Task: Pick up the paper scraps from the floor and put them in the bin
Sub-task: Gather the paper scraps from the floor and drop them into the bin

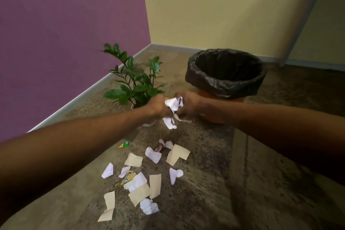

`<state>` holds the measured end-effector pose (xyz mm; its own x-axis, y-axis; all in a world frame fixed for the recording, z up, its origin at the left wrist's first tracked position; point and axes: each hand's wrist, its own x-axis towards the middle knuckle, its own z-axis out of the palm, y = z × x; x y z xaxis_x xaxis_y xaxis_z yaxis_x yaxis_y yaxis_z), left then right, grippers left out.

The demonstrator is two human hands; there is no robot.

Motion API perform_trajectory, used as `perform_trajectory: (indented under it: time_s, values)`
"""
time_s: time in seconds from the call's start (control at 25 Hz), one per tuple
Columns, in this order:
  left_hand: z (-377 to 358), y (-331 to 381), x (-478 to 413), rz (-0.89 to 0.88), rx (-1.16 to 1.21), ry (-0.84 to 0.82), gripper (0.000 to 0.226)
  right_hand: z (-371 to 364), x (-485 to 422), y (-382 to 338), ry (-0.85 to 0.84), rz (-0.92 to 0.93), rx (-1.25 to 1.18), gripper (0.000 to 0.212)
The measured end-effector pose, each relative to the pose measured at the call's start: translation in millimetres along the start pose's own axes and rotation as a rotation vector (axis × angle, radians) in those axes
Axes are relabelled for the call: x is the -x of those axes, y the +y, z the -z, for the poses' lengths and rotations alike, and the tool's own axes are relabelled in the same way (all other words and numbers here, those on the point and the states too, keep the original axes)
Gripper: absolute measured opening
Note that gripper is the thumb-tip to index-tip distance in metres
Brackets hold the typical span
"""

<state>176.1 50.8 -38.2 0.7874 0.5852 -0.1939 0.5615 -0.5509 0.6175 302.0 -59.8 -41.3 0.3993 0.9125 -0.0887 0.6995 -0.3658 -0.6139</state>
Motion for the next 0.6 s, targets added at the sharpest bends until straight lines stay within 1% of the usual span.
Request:
perform_trajectory:
  time_s: [0.04, 0.12, 0.24, 0.36, 0.48, 0.6]
  values:
    - [11.8, 13.0, -3.9, -0.005, -0.003, 0.012, 0.042, 14.6, 0.5, -7.6, 0.054, -0.012, -0.031, 0.037]
    - [32.9, 41.5, -10.2, -0.026, -0.048, 0.057, 0.043, 45.7, 1.3, -19.1, 0.139, 0.021, -0.041, 0.034]
    - [56.7, 86.8, -18.0, -0.106, -0.088, 0.132, 0.042, 90.3, 5.4, -30.0, 0.227, 0.045, -0.103, 0.025]
    - [67.7, 125.5, -27.7, -0.174, -0.039, 0.232, 0.034, 125.8, 6.5, -28.5, 0.359, 0.051, -0.091, 0.015]
    - [64.1, 160.7, -40.7, -0.252, 0.071, 0.359, 0.025, 156.7, 7.1, -18.6, 0.537, 0.029, -0.136, 0.027]
    - [49.9, 189.8, -58.3, -0.289, 0.123, 0.451, 0.021, 182.0, 4.3, 1.7, 0.639, 0.023, -0.107, 0.026]
